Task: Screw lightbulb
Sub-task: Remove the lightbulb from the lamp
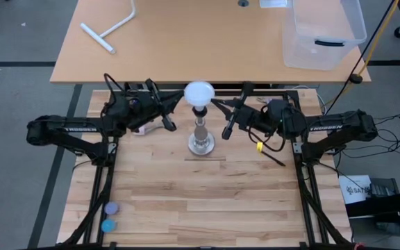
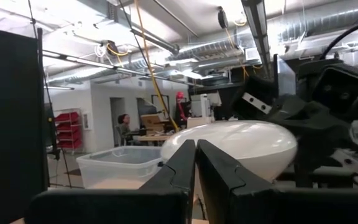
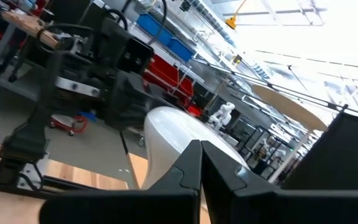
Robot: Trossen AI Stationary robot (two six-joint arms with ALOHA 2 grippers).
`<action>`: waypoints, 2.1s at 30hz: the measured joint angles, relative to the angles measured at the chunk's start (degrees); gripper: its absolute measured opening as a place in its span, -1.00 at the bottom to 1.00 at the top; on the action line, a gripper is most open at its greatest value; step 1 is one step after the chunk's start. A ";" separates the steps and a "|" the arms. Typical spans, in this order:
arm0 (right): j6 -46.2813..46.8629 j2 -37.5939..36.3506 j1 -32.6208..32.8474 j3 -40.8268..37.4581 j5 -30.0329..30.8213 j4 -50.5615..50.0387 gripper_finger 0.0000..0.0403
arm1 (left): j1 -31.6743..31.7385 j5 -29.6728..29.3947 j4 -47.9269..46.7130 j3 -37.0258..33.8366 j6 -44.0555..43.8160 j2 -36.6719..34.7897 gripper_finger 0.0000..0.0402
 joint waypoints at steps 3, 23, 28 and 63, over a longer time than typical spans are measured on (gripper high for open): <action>0.02 -0.02 -0.47 0.00 0.70 -0.25 -1.00 | -0.92 0.12 -0.13 0.04 0.04 -0.02 -0.87; 1.46 0.31 0.56 -0.17 0.09 -5.87 -1.00 | -5.37 -8.18 1.29 -0.02 7.90 -0.42 -0.87; -0.82 0.31 2.31 -0.17 -0.02 -4.44 -1.00 | -1.59 -10.17 1.73 0.00 5.50 -0.46 -0.87; -3.25 0.18 0.25 -0.07 15.83 0.13 -1.00 | 0.92 12.97 0.38 0.04 -0.26 0.96 -0.87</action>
